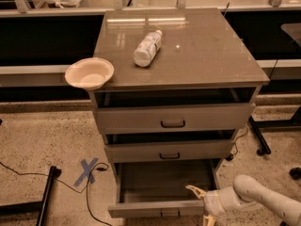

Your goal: Open bottom drawer

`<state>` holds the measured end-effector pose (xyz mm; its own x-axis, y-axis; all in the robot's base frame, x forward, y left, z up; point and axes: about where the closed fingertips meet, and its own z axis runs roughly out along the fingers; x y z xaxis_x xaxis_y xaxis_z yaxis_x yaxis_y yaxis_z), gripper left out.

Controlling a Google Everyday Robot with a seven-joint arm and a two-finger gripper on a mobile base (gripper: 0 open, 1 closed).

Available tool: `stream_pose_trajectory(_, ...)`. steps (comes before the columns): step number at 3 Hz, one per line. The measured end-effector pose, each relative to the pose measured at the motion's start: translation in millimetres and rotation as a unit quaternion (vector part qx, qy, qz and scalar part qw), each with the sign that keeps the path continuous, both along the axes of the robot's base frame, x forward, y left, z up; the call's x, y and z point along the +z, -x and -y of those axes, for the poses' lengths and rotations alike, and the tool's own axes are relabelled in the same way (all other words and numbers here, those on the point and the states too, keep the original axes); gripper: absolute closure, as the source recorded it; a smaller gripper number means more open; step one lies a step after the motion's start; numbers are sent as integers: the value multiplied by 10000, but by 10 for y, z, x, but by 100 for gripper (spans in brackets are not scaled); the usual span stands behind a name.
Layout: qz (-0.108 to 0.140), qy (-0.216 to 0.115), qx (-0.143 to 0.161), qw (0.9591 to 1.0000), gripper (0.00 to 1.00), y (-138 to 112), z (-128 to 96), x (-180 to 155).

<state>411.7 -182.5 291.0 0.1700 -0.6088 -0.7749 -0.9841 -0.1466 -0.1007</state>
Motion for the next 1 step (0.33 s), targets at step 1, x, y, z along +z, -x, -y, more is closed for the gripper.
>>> stream_pose_trajectory(1,0,0,0,10000,0,0,0,0)
